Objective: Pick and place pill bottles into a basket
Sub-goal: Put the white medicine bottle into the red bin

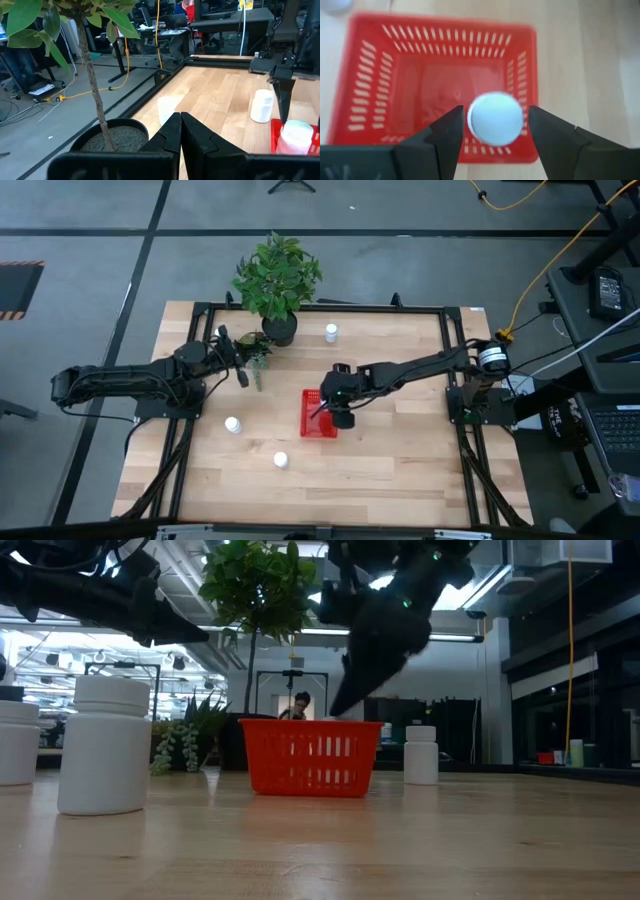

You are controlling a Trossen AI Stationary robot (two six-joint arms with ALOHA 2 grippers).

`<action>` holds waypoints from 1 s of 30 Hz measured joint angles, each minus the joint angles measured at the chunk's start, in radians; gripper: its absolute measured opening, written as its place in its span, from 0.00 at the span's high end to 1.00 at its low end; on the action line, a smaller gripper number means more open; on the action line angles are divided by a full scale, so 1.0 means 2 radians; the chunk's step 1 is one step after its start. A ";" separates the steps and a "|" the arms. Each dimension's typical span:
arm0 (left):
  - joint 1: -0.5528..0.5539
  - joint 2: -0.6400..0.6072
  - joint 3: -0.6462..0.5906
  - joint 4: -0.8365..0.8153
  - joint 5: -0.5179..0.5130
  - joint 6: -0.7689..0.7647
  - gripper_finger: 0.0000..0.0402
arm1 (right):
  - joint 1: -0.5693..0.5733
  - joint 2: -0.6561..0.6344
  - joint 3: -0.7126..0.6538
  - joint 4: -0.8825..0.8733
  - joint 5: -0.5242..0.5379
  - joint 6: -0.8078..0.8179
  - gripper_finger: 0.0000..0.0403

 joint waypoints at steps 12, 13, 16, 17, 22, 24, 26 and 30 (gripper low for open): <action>0.000 0.000 0.000 0.000 0.001 0.000 0.99 | -0.002 -0.002 0.085 -0.029 -0.057 -0.079 0.45; 0.000 0.000 0.000 0.000 0.001 0.000 0.99 | -0.002 -0.003 0.089 -0.033 -0.057 -0.092 0.45; 0.000 0.000 0.000 0.000 0.002 -0.004 0.99 | -0.006 -0.012 0.095 -0.033 -0.057 -0.129 0.47; 0.000 0.000 0.000 0.000 0.002 -0.012 0.99 | -0.009 -0.015 0.095 -0.031 -0.058 -0.131 0.48; -0.001 0.000 0.000 -0.028 0.004 -0.042 0.99 | -0.026 -0.039 0.095 -0.034 -0.071 -0.132 0.61; -0.001 0.000 0.000 -0.048 0.009 -0.043 0.99 | -0.033 -0.048 0.095 -0.038 -0.082 -0.131 0.68; -0.001 0.000 0.000 -0.065 0.011 -0.043 0.99 | -0.036 -0.053 0.089 -0.035 -0.087 -0.130 0.75; -0.001 0.000 0.000 -0.079 0.014 -0.046 0.99 | -0.046 -0.073 0.035 0.028 -0.087 -0.131 0.89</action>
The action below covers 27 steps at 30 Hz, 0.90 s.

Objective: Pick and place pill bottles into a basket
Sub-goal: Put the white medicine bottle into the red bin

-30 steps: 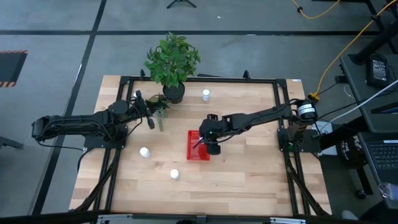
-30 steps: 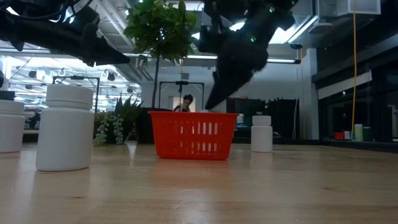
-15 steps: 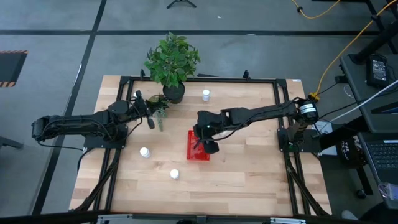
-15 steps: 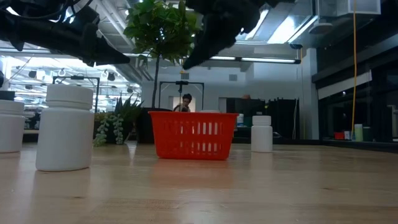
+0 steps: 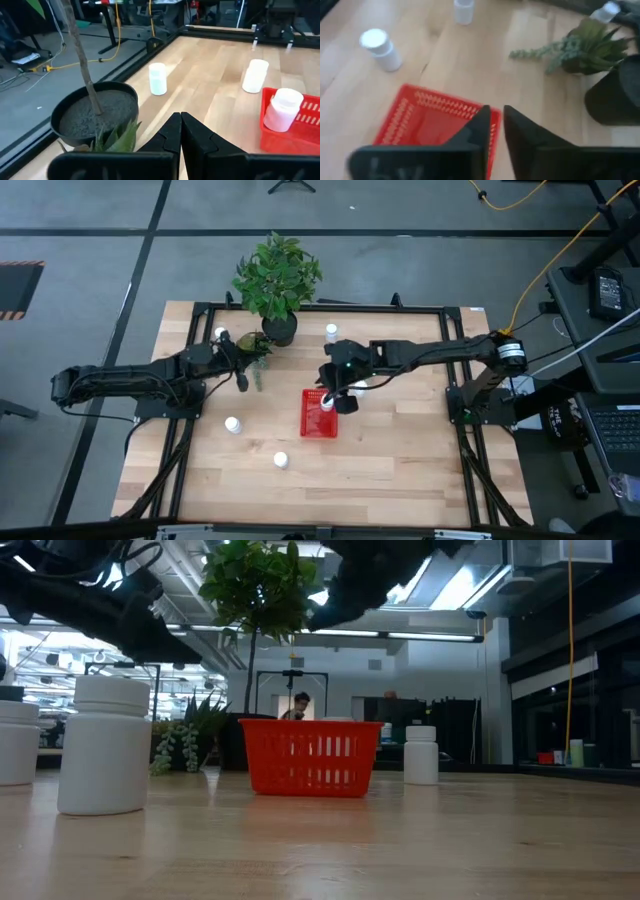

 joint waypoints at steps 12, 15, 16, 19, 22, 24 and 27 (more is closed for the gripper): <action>0.000 0.000 0.000 0.004 0.003 0.048 0.97 | -0.036 -0.099 -0.207 0.236 0.000 0.032 0.93; 0.000 0.000 0.000 0.007 0.004 0.053 0.91 | -0.041 -0.115 -0.241 0.268 0.000 0.033 0.93; 0.000 0.000 0.000 0.010 0.005 0.053 0.88 | -0.044 -0.119 -0.247 0.277 0.001 0.033 0.93; 0.000 0.000 0.000 0.022 0.013 0.066 0.76 | -0.052 -0.126 -0.261 0.287 0.001 0.033 0.93; 0.000 0.000 0.000 0.031 0.016 0.077 0.64 | -0.059 -0.126 -0.267 0.288 0.000 0.033 0.93; 0.000 -0.001 0.000 0.031 0.016 0.077 0.55 | -0.063 -0.126 -0.267 0.291 0.001 0.033 0.93; -0.001 0.000 0.000 0.031 0.007 0.078 0.44 | -0.069 -0.126 -0.267 0.292 0.001 0.031 0.93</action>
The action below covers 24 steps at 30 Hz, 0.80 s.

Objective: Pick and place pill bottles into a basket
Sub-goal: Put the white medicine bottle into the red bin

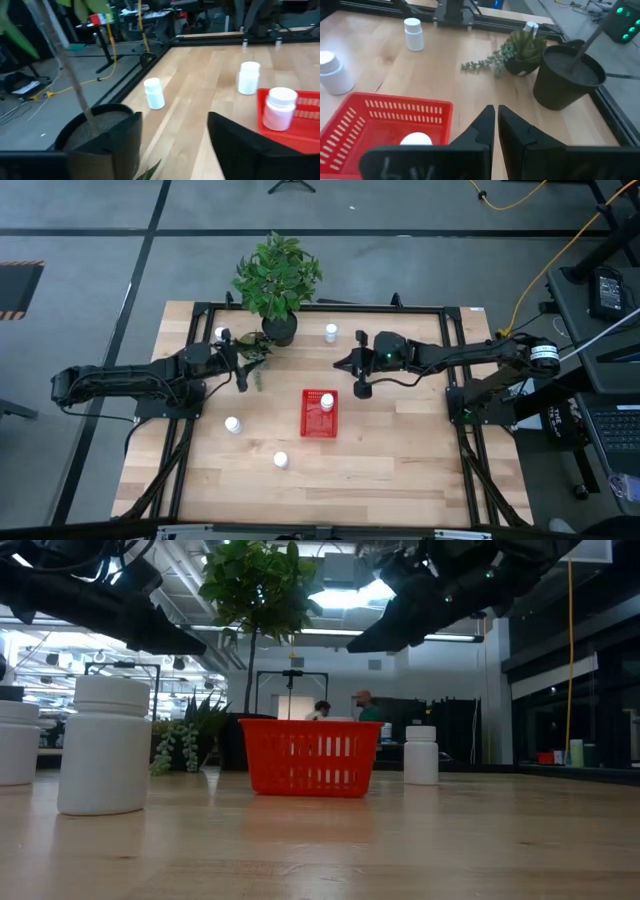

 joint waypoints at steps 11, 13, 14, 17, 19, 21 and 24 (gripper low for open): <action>0.000 0.000 0.000 -0.001 -0.041 -0.048 0.28 | -0.042 0.000 -0.047 0.109 -0.001 0.001 0.98; 0.000 0.000 0.000 -0.001 -0.068 -0.062 0.29 | -0.048 0.000 -0.058 0.117 -0.001 0.000 0.97; 0.000 0.000 0.000 -0.001 -0.084 -0.069 0.29 | -0.051 0.000 -0.060 0.121 -0.001 0.000 0.97; 0.000 0.000 0.000 -0.001 -0.113 -0.086 0.29 | -0.059 0.000 -0.064 0.127 -0.001 0.000 0.96; 0.000 0.000 0.000 -0.002 -0.113 -0.089 0.28 | -0.064 0.000 -0.065 0.125 -0.001 0.000 0.96; 0.000 0.001 0.000 -0.002 -0.112 -0.093 0.28 | -0.068 0.000 -0.064 0.126 -0.001 -0.001 0.96; 0.000 0.002 0.000 -0.005 -0.117 -0.107 0.29 | -0.074 0.000 -0.064 0.126 -0.001 -0.001 0.96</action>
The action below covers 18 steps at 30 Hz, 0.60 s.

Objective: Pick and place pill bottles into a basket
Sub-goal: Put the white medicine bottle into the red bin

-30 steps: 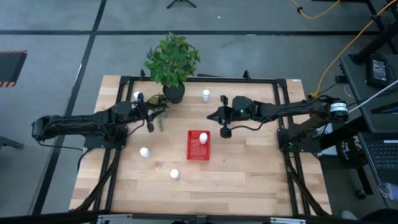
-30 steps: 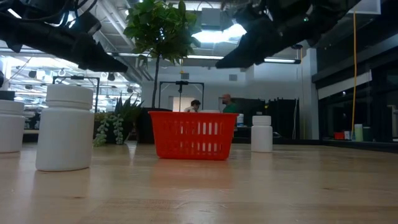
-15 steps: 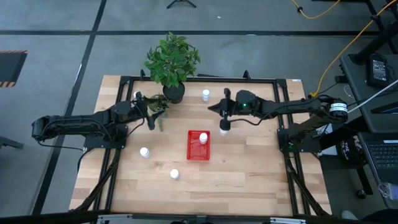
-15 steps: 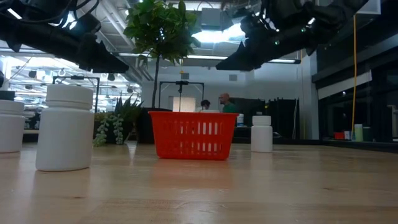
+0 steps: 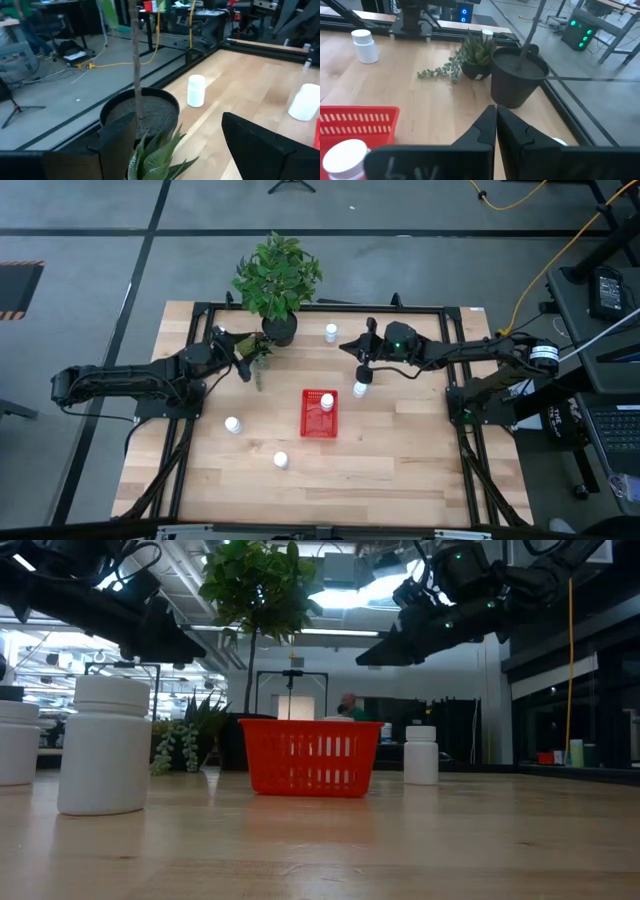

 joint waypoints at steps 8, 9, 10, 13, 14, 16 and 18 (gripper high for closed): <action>0.000 0.022 0.088 -0.172 -0.097 -0.067 0.30 | -0.004 0.000 0.000 0.000 0.000 -0.001 0.96; 0.000 0.030 0.102 -0.200 -0.101 -0.087 0.30 | -0.004 0.000 0.000 0.000 0.000 -0.001 0.96; 0.000 0.039 0.115 -0.222 -0.103 -0.102 0.30 | -0.004 0.000 0.000 -0.001 -0.001 -0.002 0.96; 0.000 0.070 0.148 -0.283 -0.108 -0.150 0.30 | -0.005 0.000 0.000 -0.001 -0.001 -0.012 0.96; 0.000 0.082 0.158 -0.304 -0.112 -0.170 0.30 | -0.005 0.000 0.000 -0.001 -0.001 -0.016 0.96; 0.002 0.105 0.176 -0.351 -0.117 -0.201 0.30 | -0.005 0.000 0.000 -0.001 -0.001 -0.024 0.96; 0.004 0.128 0.191 -0.391 -0.124 -0.227 0.30 | -0.005 0.000 0.000 -0.003 -0.001 -0.028 0.96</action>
